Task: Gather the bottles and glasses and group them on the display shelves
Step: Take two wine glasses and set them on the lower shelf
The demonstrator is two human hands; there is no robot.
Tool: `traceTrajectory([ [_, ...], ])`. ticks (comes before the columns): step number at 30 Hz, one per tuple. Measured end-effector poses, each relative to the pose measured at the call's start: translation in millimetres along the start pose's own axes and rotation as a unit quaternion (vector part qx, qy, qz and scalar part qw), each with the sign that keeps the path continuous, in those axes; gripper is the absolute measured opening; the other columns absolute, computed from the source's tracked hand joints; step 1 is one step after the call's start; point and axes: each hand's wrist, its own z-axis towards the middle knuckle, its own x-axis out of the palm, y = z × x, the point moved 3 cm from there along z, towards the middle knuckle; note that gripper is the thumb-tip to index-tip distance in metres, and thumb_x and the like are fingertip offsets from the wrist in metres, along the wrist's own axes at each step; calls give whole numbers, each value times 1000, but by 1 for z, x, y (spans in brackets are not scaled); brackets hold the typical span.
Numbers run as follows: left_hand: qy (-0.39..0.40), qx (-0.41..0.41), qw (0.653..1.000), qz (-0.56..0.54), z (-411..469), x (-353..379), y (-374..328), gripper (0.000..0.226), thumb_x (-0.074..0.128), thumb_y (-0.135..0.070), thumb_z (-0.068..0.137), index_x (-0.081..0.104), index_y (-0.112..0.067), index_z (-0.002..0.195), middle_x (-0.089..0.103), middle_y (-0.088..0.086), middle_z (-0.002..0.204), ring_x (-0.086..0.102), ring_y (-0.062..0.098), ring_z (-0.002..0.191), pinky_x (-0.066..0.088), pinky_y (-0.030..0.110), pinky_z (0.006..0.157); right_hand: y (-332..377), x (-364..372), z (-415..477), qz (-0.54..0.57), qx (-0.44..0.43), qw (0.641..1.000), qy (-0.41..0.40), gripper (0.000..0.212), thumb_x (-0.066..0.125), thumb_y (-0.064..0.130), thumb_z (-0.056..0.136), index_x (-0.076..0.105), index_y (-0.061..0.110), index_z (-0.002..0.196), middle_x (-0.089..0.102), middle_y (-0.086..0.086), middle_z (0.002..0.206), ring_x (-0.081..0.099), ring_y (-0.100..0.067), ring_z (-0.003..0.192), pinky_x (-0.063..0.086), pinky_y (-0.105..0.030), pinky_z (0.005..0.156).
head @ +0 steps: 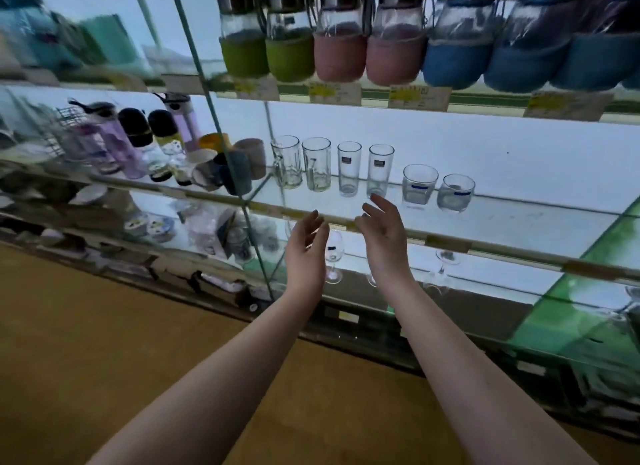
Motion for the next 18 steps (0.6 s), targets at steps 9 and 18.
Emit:
traceTrajectory([
  [9, -34, 18, 999, -20, 67, -172, -24, 20, 51, -16, 96, 56, -19, 115, 63, -1, 112, 59, 13, 107, 47, 26, 92, -8, 186, -11, -18, -14, 999, 25, 40, 55, 12, 92, 48, 19, 130, 51, -2, 131, 50, -12, 113, 44, -23, 89],
  [18, -150, 19, 986, -63, 127, -372, -50, 22, 47, -11, 97, 53, -16, 117, 63, 5, 114, 59, 17, 105, 46, 33, 94, -10, 386, -43, -30, -33, 993, 113, 39, 54, 17, 94, 46, 20, 132, 50, -1, 134, 49, -9, 113, 40, -17, 83],
])
